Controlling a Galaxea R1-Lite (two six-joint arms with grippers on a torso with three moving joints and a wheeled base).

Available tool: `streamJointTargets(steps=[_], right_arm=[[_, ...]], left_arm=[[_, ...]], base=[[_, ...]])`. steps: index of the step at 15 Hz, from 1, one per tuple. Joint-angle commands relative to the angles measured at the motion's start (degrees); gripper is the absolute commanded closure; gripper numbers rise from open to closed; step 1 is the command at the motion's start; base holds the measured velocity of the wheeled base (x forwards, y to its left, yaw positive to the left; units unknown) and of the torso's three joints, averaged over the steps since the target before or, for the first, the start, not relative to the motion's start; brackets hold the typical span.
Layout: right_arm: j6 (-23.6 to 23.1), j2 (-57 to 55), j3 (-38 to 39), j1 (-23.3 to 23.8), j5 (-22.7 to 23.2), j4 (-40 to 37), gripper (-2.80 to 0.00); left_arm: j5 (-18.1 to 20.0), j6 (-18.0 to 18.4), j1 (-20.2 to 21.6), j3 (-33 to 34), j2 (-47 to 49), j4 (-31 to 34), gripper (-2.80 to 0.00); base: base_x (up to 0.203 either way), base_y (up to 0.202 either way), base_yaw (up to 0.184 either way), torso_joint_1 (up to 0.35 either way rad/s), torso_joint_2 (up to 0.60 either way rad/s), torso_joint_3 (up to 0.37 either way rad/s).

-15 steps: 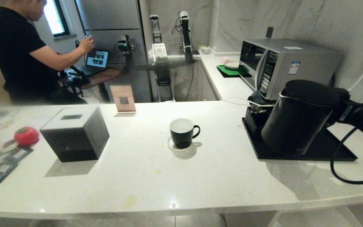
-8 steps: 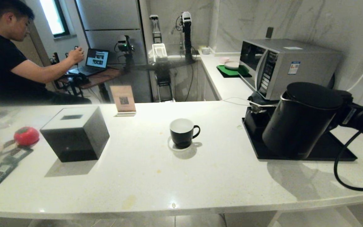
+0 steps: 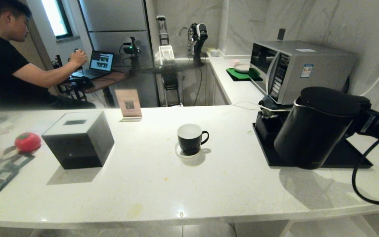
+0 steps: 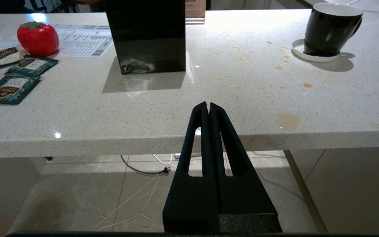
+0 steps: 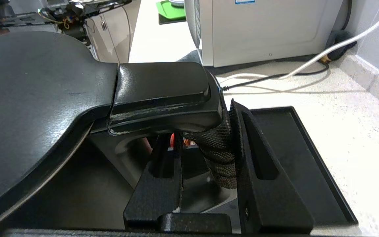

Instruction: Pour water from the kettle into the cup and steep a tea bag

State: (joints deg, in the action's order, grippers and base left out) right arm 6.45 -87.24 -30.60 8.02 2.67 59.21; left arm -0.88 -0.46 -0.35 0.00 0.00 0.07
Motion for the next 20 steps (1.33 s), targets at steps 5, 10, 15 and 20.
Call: streamJointTargets(steps=[5,10,15,20], right_arm=[[-0.03,1.99,1.15,-0.02,0.05,-1.12,0.0],[-0.03,1.99,1.18,-0.02,0.05,-1.55,0.0],[-0.03,1.73,1.24,-0.02,0.05,-1.55,0.0],[0.02,1.79,1.33,0.01,0.05,-1.55,0.0]], left_arm=[[0.0,-0.03,0.0,0.0,0.09,-0.07,0.0],[0.0,-0.07,0.0,0.0,0.09,-0.04,0.0],[-0.09,-0.15,0.0,0.0,0.09,-0.07,0.0],[-0.26,-1.2,0.0,0.0,0.09,-0.07,0.0]], base=[[0.0,0.0,0.0,0.0,0.0,0.0],[0.0,0.0,0.0,0.0,0.0,0.0],[0.0,0.0,0.0,0.0,0.0,0.0],[0.002,0.014,0.0,0.0,0.0,0.0]])
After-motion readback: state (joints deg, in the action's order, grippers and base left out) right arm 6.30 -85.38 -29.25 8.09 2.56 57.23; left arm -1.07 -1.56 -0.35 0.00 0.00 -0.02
